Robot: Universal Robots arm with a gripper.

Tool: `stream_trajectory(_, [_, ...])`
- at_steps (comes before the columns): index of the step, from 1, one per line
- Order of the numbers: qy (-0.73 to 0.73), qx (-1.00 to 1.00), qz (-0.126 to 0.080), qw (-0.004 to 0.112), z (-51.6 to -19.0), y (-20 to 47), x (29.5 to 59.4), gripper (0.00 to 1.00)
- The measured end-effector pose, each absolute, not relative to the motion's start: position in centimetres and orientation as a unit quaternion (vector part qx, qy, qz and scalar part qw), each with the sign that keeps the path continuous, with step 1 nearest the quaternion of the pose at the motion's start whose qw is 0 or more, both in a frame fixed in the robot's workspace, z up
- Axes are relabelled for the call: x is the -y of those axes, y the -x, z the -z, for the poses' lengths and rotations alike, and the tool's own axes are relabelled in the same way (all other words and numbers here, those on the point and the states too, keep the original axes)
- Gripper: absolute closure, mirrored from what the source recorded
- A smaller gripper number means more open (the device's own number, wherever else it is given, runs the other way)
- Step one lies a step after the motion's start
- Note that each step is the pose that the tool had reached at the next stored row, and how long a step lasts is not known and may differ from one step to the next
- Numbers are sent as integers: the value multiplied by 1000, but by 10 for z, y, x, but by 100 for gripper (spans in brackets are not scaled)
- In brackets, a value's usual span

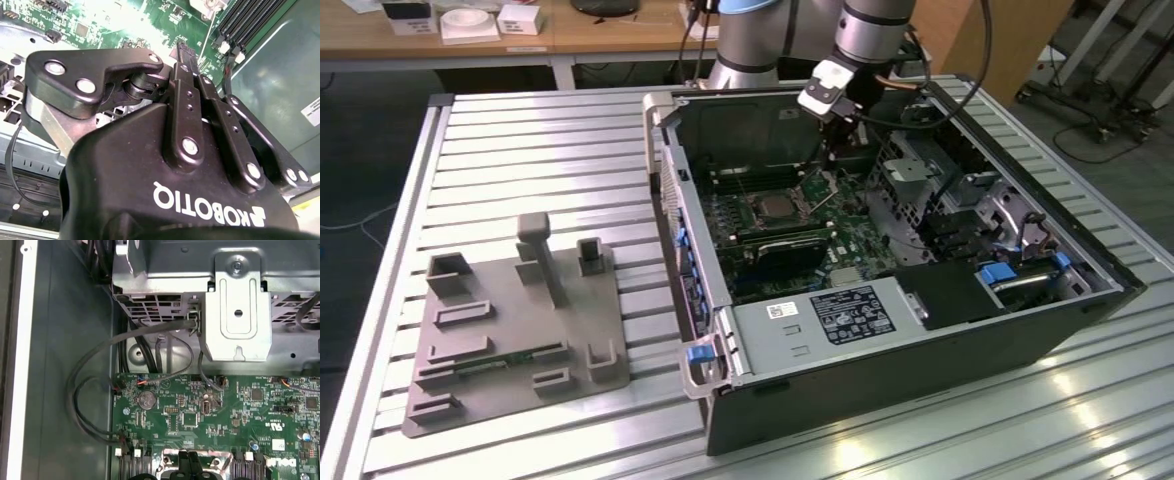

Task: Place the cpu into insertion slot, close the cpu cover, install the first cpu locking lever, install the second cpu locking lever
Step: 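Close the cpu cover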

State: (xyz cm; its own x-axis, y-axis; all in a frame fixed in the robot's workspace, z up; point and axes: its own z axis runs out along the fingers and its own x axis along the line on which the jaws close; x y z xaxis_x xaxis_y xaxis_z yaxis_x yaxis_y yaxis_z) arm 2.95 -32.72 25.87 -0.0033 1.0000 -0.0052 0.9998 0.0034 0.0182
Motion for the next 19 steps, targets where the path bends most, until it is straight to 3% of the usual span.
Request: stream_trajectory(19, [-706,-708,-5,8,-252,-52,323,90])
